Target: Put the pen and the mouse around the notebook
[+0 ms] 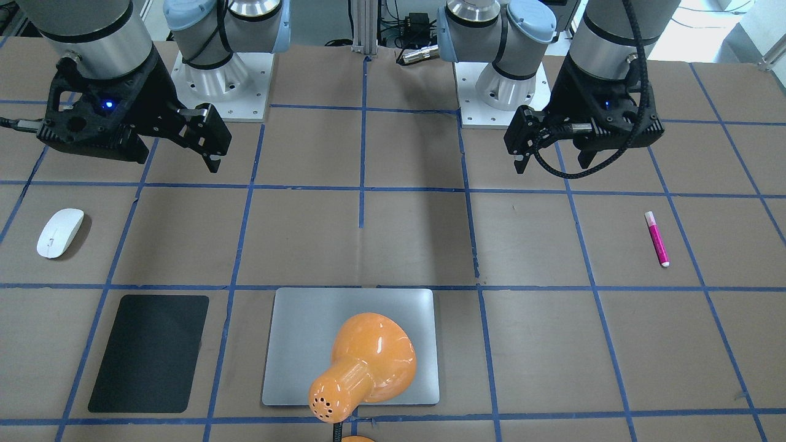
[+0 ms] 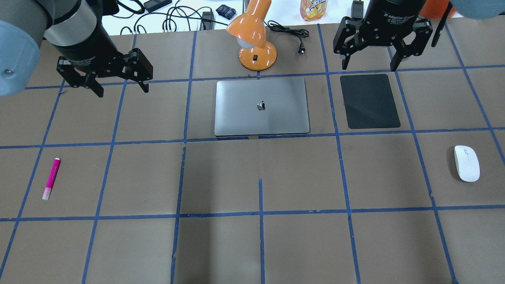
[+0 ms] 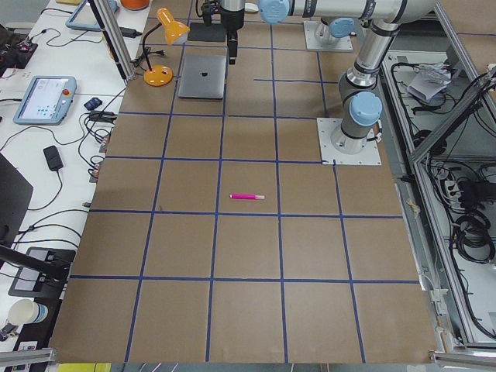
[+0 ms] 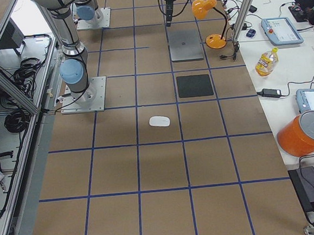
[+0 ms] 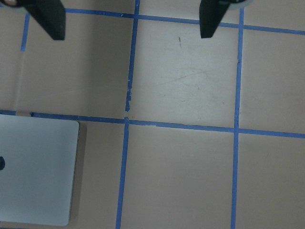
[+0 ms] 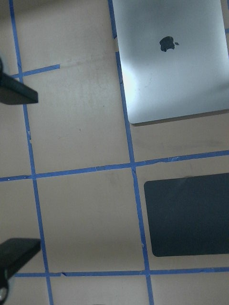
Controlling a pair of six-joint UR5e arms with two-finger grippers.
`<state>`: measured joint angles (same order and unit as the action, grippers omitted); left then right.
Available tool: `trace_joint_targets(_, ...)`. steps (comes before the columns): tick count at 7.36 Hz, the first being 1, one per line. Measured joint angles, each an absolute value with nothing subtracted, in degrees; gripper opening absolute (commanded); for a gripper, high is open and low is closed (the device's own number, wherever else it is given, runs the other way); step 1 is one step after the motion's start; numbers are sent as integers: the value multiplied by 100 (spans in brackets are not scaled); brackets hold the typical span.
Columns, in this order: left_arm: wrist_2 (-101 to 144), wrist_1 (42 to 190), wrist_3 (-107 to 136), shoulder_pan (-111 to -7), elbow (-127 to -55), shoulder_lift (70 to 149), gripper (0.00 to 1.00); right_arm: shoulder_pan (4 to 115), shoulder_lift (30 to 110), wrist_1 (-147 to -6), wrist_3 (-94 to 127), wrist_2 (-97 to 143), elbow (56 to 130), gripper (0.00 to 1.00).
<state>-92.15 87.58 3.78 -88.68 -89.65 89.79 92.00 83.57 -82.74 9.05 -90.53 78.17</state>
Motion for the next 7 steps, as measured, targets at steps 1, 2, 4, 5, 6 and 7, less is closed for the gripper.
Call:
trace_joint_targets(1, -9212, 8755, 378, -8868, -8965, 8986, 100, 9200, 8356, -8277, 905, -9053, 7814, 100)
trace_joint_targets(2, -9213, 8756, 378, -8868, -8965, 8986, 100, 9201, 8352, -8279, 905, -9053, 7814, 100)
trace_joint_targets(4, -9219, 8762, 378, -8868, -8970, 8976, 100, 9175, 8345, -8271, 874, -9055, 7805, 100)
trace_joint_targets(5, -9217, 8762, 378, -8868, -8972, 8981, 100, 9096, 8340, -8256, 757, -9084, 7805, 100)
trace_joint_targets(6, -9214, 8761, 378, -8868, -8969, 8986, 100, 8926, 8338, -8249, 544, -9148, 7808, 100)
trace_joint_targets(7, -9214, 8759, 378, -8868, -8965, 8985, 100, 8628, 8335, -8248, 339, -9206, 7814, 100)
